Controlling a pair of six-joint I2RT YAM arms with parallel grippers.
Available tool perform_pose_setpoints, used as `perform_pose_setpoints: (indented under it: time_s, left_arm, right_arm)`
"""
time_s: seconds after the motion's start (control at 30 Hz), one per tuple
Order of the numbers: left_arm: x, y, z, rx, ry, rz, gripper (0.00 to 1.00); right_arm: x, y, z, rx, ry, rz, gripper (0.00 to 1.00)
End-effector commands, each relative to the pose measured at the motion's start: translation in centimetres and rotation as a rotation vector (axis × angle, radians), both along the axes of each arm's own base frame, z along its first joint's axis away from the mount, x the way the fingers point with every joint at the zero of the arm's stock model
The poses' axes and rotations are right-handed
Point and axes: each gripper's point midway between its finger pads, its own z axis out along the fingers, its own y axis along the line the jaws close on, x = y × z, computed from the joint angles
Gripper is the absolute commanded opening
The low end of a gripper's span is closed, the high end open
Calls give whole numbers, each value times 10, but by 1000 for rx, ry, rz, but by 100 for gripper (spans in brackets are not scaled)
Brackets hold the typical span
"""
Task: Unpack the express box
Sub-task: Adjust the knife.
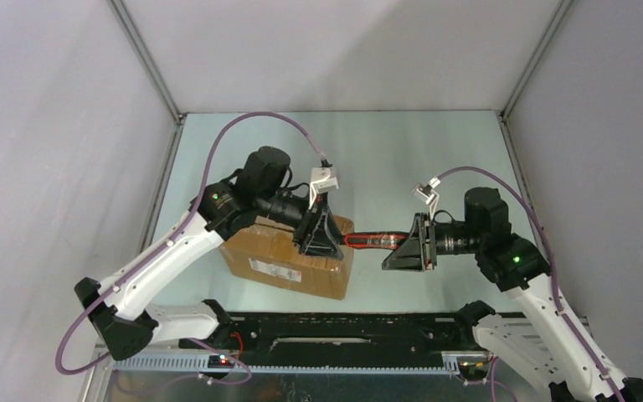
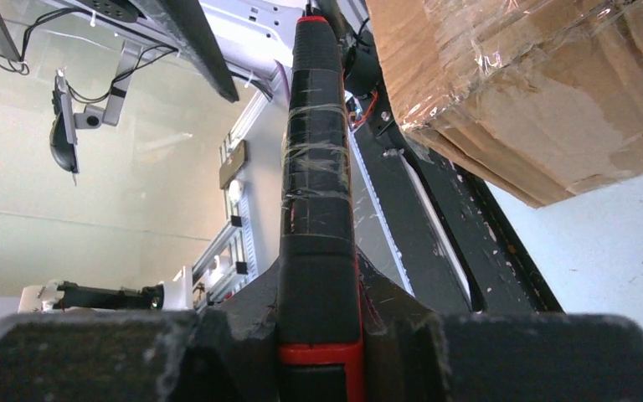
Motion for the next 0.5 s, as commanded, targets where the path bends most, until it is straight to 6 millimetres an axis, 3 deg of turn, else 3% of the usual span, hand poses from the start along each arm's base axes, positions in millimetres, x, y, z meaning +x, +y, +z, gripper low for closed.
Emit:
perform_pose_setpoints:
  time_s: [0.0, 0.23, 0.3, 0.4, 0.43, 0.47]
  left_arm:
    - [-17, -13, 19, -123, 107, -92, 59]
    - [-19, -26, 4, -91, 176, -117, 41]
    - [-20, -28, 2, -85, 185, -121, 31]
    - [-16, -33, 2, -99, 195, -98, 9]
    - [-13, -36, 4, -115, 198, -81, 1]
    - [-11, -38, 4, -124, 207, -60, 0]
  right_arm:
    - [0, 3, 23, 48, -91, 32, 0]
    - [7, 8, 31, 77, -107, 36, 0]
    - [11, 10, 33, 83, -108, 21, 0]
    - [26, 13, 38, 88, -96, -50, 1]
    - [31, 15, 40, 98, -91, -80, 4]
    - [38, 15, 41, 111, -81, -122, 10]
